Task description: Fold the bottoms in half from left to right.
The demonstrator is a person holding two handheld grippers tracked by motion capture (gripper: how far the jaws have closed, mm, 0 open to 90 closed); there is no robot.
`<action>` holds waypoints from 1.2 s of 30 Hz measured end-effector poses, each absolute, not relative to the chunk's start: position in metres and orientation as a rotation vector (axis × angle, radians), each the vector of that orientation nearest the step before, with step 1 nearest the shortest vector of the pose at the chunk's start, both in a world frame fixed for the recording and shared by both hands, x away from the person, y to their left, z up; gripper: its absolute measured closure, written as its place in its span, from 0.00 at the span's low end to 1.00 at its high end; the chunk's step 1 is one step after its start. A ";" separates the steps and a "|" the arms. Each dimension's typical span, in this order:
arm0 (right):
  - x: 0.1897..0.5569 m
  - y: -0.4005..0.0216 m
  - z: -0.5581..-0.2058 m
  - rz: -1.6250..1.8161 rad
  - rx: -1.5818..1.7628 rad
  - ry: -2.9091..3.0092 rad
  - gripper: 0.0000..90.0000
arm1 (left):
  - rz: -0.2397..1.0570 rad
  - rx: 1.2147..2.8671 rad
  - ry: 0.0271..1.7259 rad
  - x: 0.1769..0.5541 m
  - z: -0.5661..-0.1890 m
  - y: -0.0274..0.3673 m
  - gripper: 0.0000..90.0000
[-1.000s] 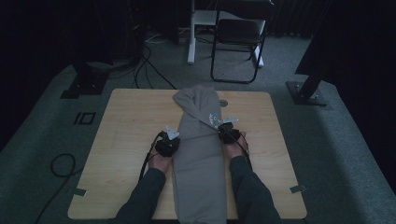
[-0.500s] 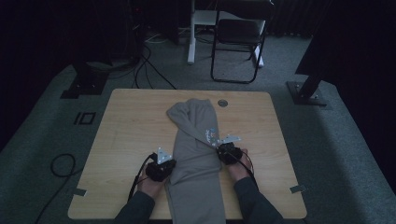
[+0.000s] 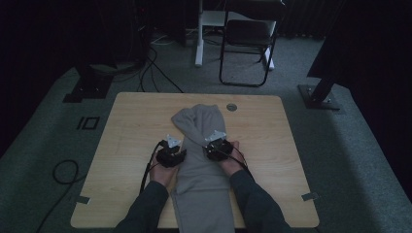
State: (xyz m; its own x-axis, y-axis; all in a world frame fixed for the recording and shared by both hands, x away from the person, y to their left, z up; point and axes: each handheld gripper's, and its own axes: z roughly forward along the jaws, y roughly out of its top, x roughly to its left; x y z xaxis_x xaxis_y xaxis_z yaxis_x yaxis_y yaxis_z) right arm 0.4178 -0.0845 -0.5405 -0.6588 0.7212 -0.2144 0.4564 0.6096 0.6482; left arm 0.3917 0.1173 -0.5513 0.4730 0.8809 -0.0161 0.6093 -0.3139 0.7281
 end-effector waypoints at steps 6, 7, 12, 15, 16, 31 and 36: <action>0.434 -0.070 -0.538 0.787 0.919 2.387 0.77 | 0.474 2.006 1.262 0.412 -0.552 0.114 0.80; 0.437 -0.070 -0.537 0.795 0.922 2.392 0.86 | 0.467 2.009 1.267 0.414 -0.551 0.113 0.90; 0.442 -0.090 -0.526 0.938 1.095 2.336 0.99 | 0.613 1.969 1.287 0.406 -0.539 0.112 0.99; 0.440 -0.110 -0.517 1.037 1.170 2.269 0.99 | 0.736 1.867 1.296 0.394 -0.526 0.115 0.99; 0.440 -0.117 -0.515 1.059 1.202 2.241 0.99 | 0.756 1.830 1.303 0.391 -0.523 0.116 0.99; 0.446 -0.148 -0.545 0.908 1.406 2.199 0.89 | 0.580 1.991 1.215 0.404 -0.538 0.092 0.69; 0.445 -0.147 -0.545 0.892 1.383 2.203 0.89 | 0.526 2.048 1.236 0.404 -0.551 0.093 0.90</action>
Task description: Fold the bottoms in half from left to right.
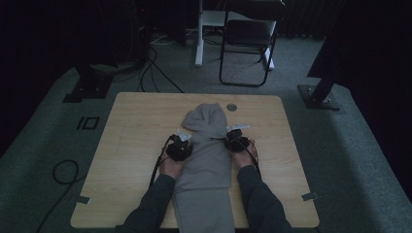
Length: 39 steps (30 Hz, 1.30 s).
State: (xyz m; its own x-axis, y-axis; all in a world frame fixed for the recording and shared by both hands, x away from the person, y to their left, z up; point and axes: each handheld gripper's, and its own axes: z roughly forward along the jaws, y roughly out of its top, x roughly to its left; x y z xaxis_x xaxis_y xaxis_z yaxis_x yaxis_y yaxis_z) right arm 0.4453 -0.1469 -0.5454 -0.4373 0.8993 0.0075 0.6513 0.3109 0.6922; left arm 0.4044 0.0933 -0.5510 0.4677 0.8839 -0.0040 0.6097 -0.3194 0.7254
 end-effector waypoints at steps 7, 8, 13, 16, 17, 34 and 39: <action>0.428 -0.143 -0.545 0.900 1.301 2.263 0.90 | 0.506 2.101 1.177 0.378 -0.549 0.098 0.97; 0.423 -0.142 -0.546 0.910 1.288 2.272 0.90 | 0.501 2.101 1.171 0.372 -0.550 0.100 0.97; 0.399 -0.143 -0.548 0.952 1.234 2.305 0.90 | 0.498 2.101 1.154 0.345 -0.551 0.108 0.98; 0.388 -0.143 -0.548 0.959 1.206 2.324 0.90 | 0.490 2.113 1.137 0.331 -0.551 0.110 0.99; 0.385 -0.142 -0.548 0.966 1.204 2.329 0.90 | 0.487 2.119 1.132 0.326 -0.550 0.110 0.99; 0.367 -0.144 -0.549 1.001 1.159 2.359 0.90 | 0.541 1.960 1.275 0.396 -0.540 0.139 0.51; 0.367 -0.144 -0.550 1.014 1.152 2.356 0.90 | 0.547 2.009 1.300 0.422 -0.550 0.128 0.40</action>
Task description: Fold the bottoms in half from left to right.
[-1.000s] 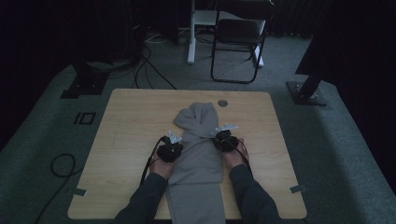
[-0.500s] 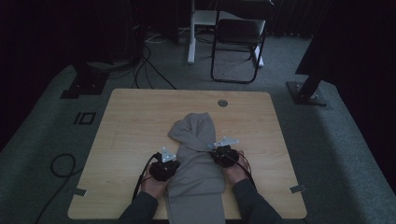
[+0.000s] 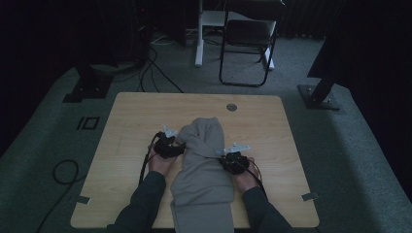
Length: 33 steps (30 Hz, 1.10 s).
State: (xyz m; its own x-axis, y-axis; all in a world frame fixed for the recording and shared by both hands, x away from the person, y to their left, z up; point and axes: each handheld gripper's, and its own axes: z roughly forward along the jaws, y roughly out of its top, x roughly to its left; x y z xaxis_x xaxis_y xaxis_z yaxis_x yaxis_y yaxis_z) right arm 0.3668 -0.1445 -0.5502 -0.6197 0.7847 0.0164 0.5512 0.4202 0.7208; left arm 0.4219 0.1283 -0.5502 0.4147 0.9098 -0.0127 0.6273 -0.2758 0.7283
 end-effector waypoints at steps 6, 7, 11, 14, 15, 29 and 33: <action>0.367 -0.145 -0.550 1.022 1.155 2.358 0.90 | 0.528 2.024 1.300 0.429 -0.550 0.122 0.63; 0.367 -0.145 -0.550 1.022 1.156 2.358 0.90 | 0.510 2.028 1.295 0.430 -0.549 0.121 0.69; 0.367 -0.145 -0.550 1.020 1.154 2.360 0.90 | 0.541 2.020 1.254 0.432 -0.534 0.113 0.70; 0.367 -0.145 -0.550 1.022 1.158 2.361 0.90 | 0.555 1.997 1.222 0.436 -0.515 0.103 0.70; 0.368 -0.145 -0.550 1.021 1.158 2.363 0.89 | 0.547 1.983 1.217 0.438 -0.508 0.100 0.70; 0.386 -0.141 -0.548 0.981 1.264 2.295 0.57 | 0.348 1.879 1.123 0.451 -0.481 0.052 0.64; 0.392 -0.141 -0.546 0.956 1.294 2.256 0.56 | 0.367 1.905 1.095 0.449 -0.478 0.052 0.63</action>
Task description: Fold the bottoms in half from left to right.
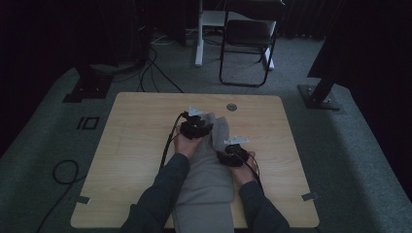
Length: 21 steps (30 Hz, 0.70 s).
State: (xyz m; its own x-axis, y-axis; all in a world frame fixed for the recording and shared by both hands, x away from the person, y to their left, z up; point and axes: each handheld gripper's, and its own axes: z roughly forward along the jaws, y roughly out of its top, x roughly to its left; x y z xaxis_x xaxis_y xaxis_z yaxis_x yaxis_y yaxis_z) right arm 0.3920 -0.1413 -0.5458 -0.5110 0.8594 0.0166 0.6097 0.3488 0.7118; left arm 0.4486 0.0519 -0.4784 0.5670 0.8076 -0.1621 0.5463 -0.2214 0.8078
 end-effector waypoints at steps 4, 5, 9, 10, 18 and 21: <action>0.397 -0.146 -0.542 0.961 1.345 2.218 0.67 | 0.425 1.986 1.084 0.442 -0.484 0.058 0.61; 0.398 -0.148 -0.541 0.970 1.337 2.222 0.70 | 0.431 1.998 1.087 0.440 -0.487 0.061 0.61; 0.403 -0.152 -0.536 1.003 1.332 2.218 0.70 | 0.438 2.058 1.106 0.436 -0.505 0.067 0.61; 0.404 -0.152 -0.535 1.018 1.338 2.211 0.68 | 0.435 2.072 1.115 0.436 -0.511 0.068 0.61; 0.421 -0.147 -0.534 1.058 1.369 2.243 0.81 | 0.424 2.157 1.158 0.438 -0.543 0.068 0.63; 0.420 -0.148 -0.535 0.991 1.388 2.227 1.00 | 0.431 2.140 1.178 0.437 -0.544 0.071 0.66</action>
State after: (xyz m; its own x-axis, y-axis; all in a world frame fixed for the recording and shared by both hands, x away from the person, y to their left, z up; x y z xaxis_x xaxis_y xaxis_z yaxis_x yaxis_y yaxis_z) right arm 0.4203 -0.1478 -0.5351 -0.4677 0.8805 0.0778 0.6471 0.2811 0.7087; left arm 0.4369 0.0712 -0.5437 0.5428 0.8395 -0.0235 0.6263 -0.3860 0.6773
